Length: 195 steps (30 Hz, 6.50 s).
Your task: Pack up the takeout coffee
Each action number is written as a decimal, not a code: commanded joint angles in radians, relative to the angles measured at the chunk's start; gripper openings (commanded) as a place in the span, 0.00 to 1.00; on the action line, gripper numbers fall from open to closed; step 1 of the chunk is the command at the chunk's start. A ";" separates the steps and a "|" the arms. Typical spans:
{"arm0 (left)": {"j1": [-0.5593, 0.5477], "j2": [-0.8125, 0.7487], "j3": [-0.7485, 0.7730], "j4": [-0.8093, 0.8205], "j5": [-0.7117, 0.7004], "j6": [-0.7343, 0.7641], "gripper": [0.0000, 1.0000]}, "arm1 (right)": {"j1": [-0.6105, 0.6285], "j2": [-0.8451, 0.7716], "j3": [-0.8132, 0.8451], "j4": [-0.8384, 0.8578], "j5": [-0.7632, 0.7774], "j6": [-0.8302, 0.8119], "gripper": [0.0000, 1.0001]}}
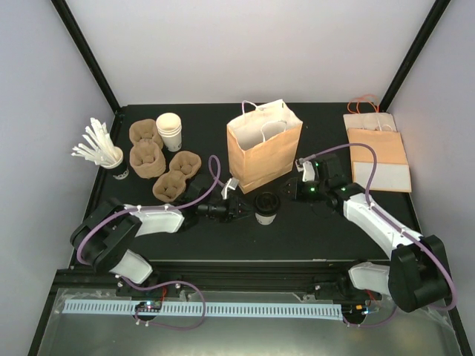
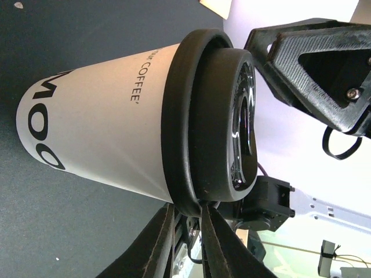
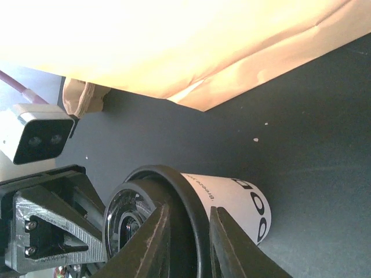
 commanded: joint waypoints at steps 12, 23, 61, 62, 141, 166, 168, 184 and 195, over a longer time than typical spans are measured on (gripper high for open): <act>-0.002 0.047 0.061 -0.030 -0.045 0.057 0.16 | -0.018 0.042 -0.056 0.080 -0.048 -0.021 0.23; -0.002 0.088 0.103 -0.093 -0.059 0.094 0.16 | -0.018 0.038 -0.187 0.199 -0.118 0.039 0.18; 0.004 0.012 0.186 -0.383 -0.160 0.265 0.23 | -0.019 -0.057 -0.277 0.172 -0.004 0.072 0.15; 0.006 0.009 0.192 -0.396 -0.164 0.273 0.23 | -0.019 -0.061 -0.265 0.165 -0.006 0.074 0.15; -0.079 0.074 -0.005 0.177 0.027 -0.113 0.28 | -0.018 0.190 -0.093 0.339 -0.279 0.096 0.23; -0.031 0.148 0.015 0.001 -0.015 0.046 0.16 | -0.017 0.260 -0.258 0.474 -0.274 0.092 0.17; -0.029 0.161 0.012 0.000 -0.019 0.054 0.16 | -0.018 0.264 -0.266 0.465 -0.262 0.074 0.17; 0.083 0.102 0.118 -0.276 0.006 0.233 0.16 | -0.018 0.069 -0.317 0.311 -0.192 0.031 0.16; 0.143 0.119 0.213 -0.373 0.031 0.295 0.17 | -0.017 -0.059 -0.275 0.197 -0.179 0.054 0.16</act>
